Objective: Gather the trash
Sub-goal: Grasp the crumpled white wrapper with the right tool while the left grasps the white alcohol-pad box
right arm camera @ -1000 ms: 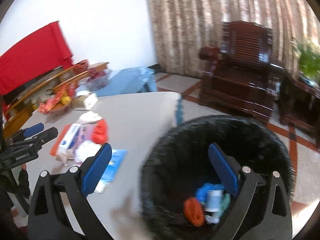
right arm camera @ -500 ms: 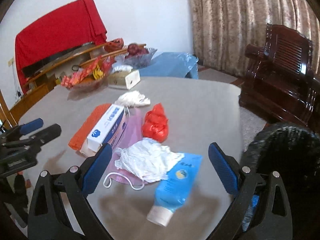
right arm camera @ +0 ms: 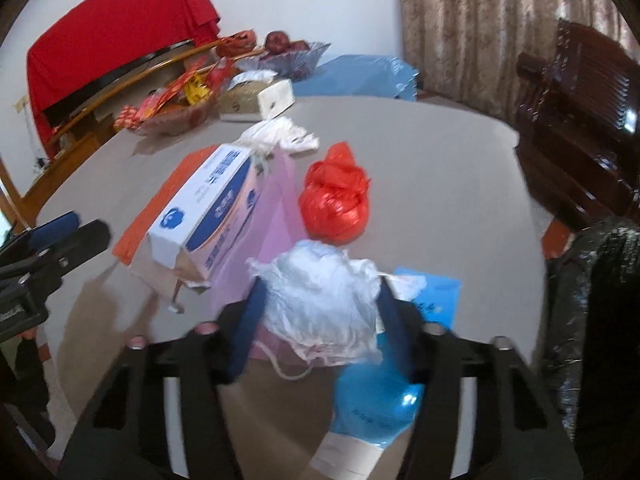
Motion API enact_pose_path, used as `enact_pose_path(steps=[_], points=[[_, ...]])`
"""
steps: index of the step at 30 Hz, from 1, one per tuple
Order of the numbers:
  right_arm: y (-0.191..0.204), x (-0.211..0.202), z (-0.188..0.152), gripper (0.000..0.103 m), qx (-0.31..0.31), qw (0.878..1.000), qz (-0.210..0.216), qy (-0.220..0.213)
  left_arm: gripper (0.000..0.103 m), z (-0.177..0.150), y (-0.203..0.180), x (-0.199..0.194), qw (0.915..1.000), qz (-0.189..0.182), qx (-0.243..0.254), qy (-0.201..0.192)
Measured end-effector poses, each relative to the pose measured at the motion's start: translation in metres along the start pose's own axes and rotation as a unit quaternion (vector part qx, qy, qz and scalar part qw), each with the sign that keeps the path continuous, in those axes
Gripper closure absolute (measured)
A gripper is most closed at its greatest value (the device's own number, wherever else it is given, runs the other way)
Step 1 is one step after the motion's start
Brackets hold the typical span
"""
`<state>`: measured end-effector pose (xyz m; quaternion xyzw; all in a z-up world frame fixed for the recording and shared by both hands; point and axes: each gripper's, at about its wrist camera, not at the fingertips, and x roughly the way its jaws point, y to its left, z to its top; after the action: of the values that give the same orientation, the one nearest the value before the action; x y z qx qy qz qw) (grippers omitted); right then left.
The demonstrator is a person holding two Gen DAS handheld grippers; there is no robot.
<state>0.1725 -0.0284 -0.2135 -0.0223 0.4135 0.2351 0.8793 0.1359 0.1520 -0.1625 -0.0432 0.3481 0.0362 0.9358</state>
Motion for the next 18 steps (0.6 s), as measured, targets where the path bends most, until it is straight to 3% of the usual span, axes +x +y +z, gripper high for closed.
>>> enact_pose_path(steps=[1,2,13,18], points=[[0.0,-0.001,0.0,0.08,-0.002,1.0,0.005,0.001,0.016,0.001,-0.001,0.003,1.0,-0.003,-0.001,0.002],[0.001,-0.003,0.0,0.084,-0.006,1.0,0.006,-0.001,0.016,0.001,-0.002,0.004,1.0,-0.003,-0.001,0.003],[-0.01,-0.039,0.015,0.086,0.004,0.999,0.011,-0.042,0.018,-0.002,-0.019,0.031,0.9997,-0.006,0.009,0.024],[-0.011,-0.043,0.017,0.086,0.004,0.999,0.009,-0.043,0.045,-0.004,-0.021,0.034,0.9991,-0.027,0.012,0.029]])
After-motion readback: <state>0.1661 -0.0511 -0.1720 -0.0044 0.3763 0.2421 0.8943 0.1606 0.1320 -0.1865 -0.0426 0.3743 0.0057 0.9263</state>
